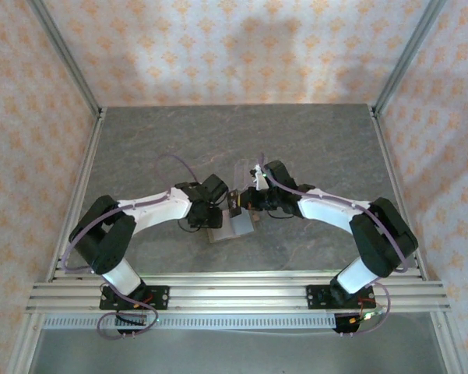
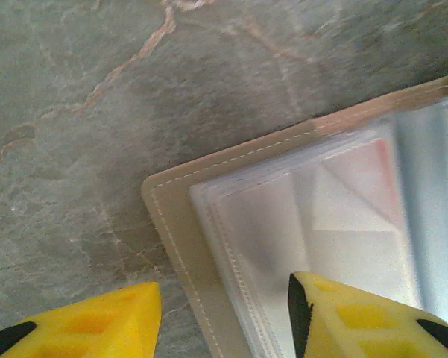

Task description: Put the credit cards into the card holder

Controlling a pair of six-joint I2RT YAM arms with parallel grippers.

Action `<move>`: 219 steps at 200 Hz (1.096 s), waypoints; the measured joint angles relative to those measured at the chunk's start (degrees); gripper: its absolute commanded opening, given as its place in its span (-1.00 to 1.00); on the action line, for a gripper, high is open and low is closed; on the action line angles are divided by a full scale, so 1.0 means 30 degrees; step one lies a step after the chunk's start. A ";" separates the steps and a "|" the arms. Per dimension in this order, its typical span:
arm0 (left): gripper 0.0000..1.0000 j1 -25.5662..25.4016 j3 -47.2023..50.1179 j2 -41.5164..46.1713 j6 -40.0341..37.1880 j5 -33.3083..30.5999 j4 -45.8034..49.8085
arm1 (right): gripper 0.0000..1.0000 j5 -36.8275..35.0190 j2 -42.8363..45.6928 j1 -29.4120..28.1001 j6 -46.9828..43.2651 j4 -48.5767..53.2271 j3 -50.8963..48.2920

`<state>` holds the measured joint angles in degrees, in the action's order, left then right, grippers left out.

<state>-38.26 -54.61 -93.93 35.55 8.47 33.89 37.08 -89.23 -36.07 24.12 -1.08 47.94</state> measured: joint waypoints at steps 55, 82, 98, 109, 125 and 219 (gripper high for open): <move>-0.22 -0.0022 0.0415 0.0044 0.0306 -0.0204 -0.0510 | -1.00 0.0444 -0.1122 0.0000 0.0386 -0.2200 -0.0590; -0.25 -0.0095 0.0619 0.0175 0.0423 -0.0226 -0.0794 | -1.00 0.0517 -0.1749 0.0000 0.0641 -0.3096 -0.0954; -0.26 -0.0095 0.0656 0.0189 0.0517 -0.0233 -0.0852 | -1.00 0.0517 -0.2033 0.0000 0.0823 -0.3657 -0.1086; -0.26 -0.0095 0.0721 0.0189 0.0561 -0.0219 -0.0969 | -1.00 0.0525 -0.2215 0.0000 0.0969 -0.4014 -0.1151; -0.27 -0.0095 0.0831 0.0240 0.0641 -0.0197 -0.1137 | -1.00 0.0532 -0.2412 0.0000 0.1129 -0.4524 -0.1268; -0.27 -0.0095 0.1013 0.0372 0.0699 -0.0182 -0.1384 | -1.00 0.0452 -0.2492 0.0000 0.1333 -0.5406 -0.1821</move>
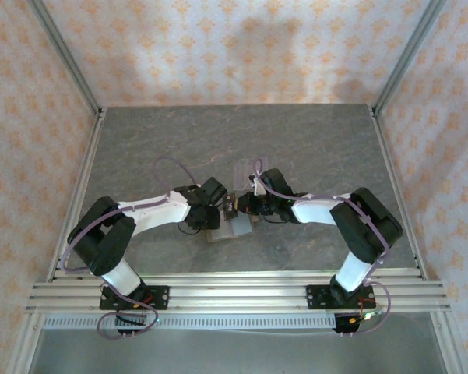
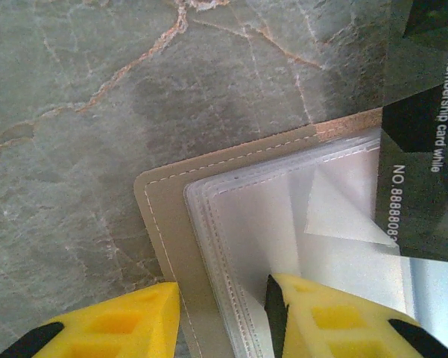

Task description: Put the credit cards into the card holder

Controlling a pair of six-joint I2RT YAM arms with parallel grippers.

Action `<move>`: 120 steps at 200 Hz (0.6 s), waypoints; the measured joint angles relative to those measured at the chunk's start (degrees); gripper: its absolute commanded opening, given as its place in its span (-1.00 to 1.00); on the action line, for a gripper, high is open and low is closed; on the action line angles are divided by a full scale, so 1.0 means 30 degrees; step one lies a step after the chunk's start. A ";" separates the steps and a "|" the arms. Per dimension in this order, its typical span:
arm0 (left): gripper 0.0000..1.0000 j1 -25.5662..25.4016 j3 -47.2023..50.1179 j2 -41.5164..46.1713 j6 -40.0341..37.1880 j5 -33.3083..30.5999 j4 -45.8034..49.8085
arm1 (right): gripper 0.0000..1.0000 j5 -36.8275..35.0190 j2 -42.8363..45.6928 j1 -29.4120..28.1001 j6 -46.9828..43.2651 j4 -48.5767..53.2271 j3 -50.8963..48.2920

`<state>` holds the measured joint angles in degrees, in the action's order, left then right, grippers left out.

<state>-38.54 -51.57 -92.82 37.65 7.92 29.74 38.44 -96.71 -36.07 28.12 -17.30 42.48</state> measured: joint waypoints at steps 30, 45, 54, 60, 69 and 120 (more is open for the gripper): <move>-0.27 0.0000 0.0015 0.0000 0.0000 0.0015 -0.0015 | -1.00 0.0066 0.0000 0.0000 0.0007 -0.0342 -0.0525; -0.27 0.0000 0.0015 0.0000 0.0000 0.0036 -0.0029 | -1.00 0.0175 0.0000 -0.0007 0.0000 -0.0342 -0.0889; -0.27 0.0000 0.0015 -0.0007 0.0000 0.0044 -0.0044 | -1.00 0.0233 0.0000 -0.0029 0.0007 -0.0350 -0.1064; -0.27 0.0000 0.0015 -0.0007 0.0000 0.0044 -0.0044 | -1.00 0.0277 0.0000 -0.0058 0.0007 -0.0350 -0.1151; -0.27 0.0000 0.0015 -0.0007 0.0000 0.0044 -0.0051 | -1.00 0.0379 0.0000 -0.0124 0.0007 -0.0350 -0.1260; -0.27 0.0000 0.0015 -0.0007 0.0000 0.0051 -0.0073 | -1.00 0.1013 0.0000 -0.0299 -0.0051 -0.0175 -0.1566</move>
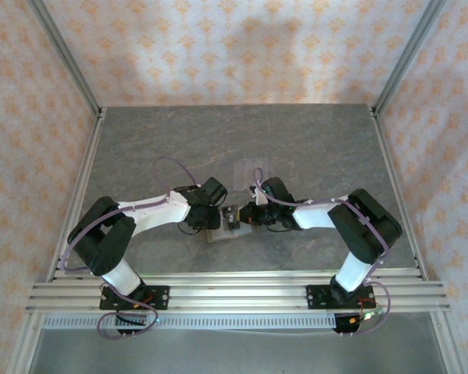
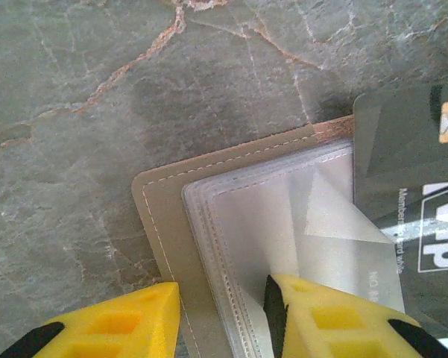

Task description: Put the credit cards into the card holder

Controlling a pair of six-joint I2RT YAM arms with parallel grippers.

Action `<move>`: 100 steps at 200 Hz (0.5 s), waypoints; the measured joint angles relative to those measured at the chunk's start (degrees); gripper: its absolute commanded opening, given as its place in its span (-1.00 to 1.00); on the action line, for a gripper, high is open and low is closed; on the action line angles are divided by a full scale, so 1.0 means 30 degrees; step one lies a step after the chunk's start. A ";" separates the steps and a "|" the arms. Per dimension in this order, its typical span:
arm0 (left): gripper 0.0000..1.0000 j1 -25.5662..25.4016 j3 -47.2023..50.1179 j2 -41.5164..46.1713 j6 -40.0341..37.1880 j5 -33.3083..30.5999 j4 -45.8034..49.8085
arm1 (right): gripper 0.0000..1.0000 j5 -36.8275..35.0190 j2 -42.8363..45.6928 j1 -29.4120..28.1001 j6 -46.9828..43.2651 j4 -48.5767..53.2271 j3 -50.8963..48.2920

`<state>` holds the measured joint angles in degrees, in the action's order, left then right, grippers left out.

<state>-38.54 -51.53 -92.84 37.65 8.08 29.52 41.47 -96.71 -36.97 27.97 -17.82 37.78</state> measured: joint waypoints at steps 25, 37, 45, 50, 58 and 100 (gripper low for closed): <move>-0.28 0.0000 0.0080 0.0000 0.0007 0.0015 -0.0138 | -1.00 0.0197 0.0015 0.0000 -0.0204 0.0474 0.0007; -0.28 0.0000 0.0087 0.0000 0.0007 0.0015 -0.0153 | -1.00 0.0321 0.0044 0.0000 -0.0342 0.0772 0.0007; -0.27 0.0000 0.0087 0.0000 0.0007 0.0015 -0.0153 | -1.00 0.0379 0.0058 0.0000 -0.0466 0.0969 0.0015; -0.28 0.0000 0.0087 0.0000 0.0007 0.0015 -0.0153 | -1.00 0.0437 0.0073 0.0000 -0.0539 0.1107 0.0015; -0.28 0.0000 0.0087 0.0000 0.0000 0.0015 -0.0153 | -1.00 0.0517 0.0087 -0.0007 -0.0627 0.1319 0.0029; -0.28 0.0000 0.0087 0.0000 0.0007 0.0022 -0.0168 | -1.00 0.0758 0.0095 -0.0022 -0.1457 0.2747 0.0714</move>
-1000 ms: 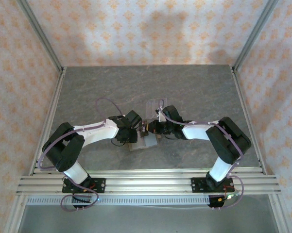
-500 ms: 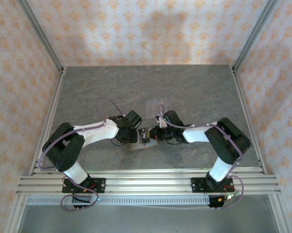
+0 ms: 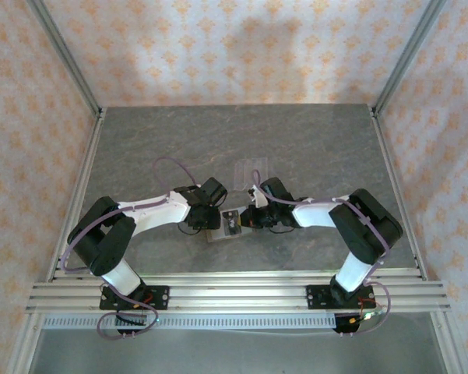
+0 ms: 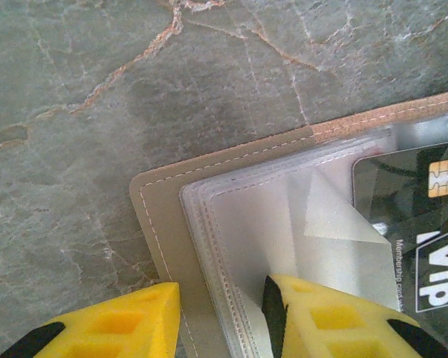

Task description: Put the credit cards into the card holder

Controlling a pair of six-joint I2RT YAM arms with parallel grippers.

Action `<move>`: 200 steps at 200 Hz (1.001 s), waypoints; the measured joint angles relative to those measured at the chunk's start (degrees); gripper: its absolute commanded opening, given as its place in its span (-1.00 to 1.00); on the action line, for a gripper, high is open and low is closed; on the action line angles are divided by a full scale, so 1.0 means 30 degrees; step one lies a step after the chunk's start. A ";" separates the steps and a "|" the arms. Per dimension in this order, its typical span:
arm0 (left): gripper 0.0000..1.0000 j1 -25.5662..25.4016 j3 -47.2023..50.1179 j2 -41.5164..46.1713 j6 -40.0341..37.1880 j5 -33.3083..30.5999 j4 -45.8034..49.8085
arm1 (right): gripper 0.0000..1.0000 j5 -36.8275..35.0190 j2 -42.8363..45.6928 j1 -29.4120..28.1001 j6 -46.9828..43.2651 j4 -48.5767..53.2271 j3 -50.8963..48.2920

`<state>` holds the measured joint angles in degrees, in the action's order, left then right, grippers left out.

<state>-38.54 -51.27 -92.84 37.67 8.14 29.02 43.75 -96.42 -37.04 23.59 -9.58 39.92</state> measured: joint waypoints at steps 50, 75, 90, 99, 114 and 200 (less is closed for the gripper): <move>-0.28 0.0000 0.0007 0.0000 -0.0007 0.0051 -0.0036 | -1.00 0.0073 0.0000 -0.0168 -0.0678 0.1195 0.0801; -0.27 0.0000 0.0007 0.0000 0.0000 0.0102 -0.0036 | -1.00 0.0066 0.0000 -0.0459 -0.0692 0.1290 0.0838; -0.27 0.0000 0.0007 0.0000 -0.0007 0.0131 -0.0036 | -1.00 0.0066 0.0000 -0.0663 -0.0678 0.1297 0.0882; -0.27 0.0000 0.0007 0.0000 -0.0007 0.0131 -0.0036 | -1.00 0.0066 -0.0022 -0.0765 -0.0663 0.1282 0.0940; -0.27 0.0000 0.0007 0.0000 -0.0007 0.0146 -0.0036 | -1.00 0.0066 -0.0066 -0.0874 -0.0525 0.1180 0.0984; 0.00 0.0117 0.0627 0.1333 0.0138 0.0379 0.0707 | -1.00 0.0080 -0.1173 -0.1020 0.2106 -0.1282 0.0488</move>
<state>-38.20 -49.39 -88.84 38.09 9.28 31.14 43.99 -99.94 -40.10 29.91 -13.43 41.39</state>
